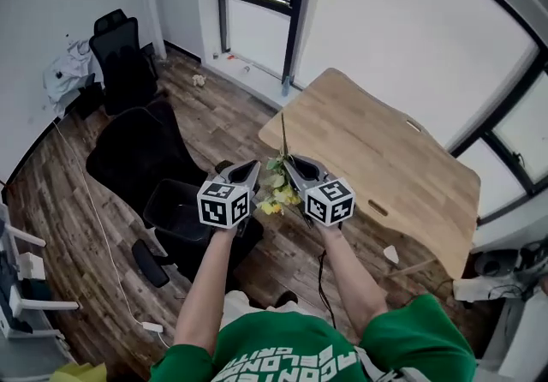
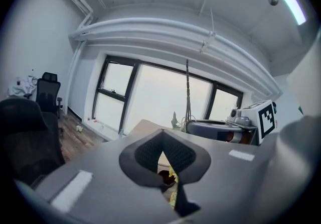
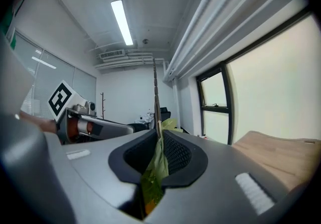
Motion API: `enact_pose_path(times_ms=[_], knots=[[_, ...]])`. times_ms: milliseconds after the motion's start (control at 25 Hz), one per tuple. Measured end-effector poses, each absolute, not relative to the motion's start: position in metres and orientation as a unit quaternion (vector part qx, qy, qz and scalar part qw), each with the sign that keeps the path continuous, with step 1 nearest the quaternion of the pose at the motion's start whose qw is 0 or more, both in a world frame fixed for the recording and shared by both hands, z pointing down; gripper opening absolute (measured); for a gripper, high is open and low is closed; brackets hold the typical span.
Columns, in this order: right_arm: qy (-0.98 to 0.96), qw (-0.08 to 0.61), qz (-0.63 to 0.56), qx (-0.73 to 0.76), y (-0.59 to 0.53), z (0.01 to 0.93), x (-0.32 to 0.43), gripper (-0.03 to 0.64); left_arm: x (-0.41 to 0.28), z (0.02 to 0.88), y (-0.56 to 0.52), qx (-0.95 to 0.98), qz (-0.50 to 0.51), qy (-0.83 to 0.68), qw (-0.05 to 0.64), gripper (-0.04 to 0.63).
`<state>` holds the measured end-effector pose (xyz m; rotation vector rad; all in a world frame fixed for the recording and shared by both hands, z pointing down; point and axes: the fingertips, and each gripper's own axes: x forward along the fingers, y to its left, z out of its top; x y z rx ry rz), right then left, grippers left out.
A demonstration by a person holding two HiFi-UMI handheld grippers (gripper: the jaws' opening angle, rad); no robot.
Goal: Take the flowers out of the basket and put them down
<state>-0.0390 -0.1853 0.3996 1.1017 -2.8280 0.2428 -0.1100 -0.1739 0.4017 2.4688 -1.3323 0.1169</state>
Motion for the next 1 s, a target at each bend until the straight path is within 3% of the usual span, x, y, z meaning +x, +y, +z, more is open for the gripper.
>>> enact_pose_path(times_ms=[560,1000], knots=[[-0.838,0.021,0.094,0.537,-0.113,0.403,0.272,0.048,0.185,0.412,-0.133,0.937,0.08,-0.305,0.152,0.018],[-0.752,0.005,0.1,0.651,-0.05,0.406,0.433,0.048,0.325,0.411,-0.114,0.965,0.099,-0.196,0.143,0.018]])
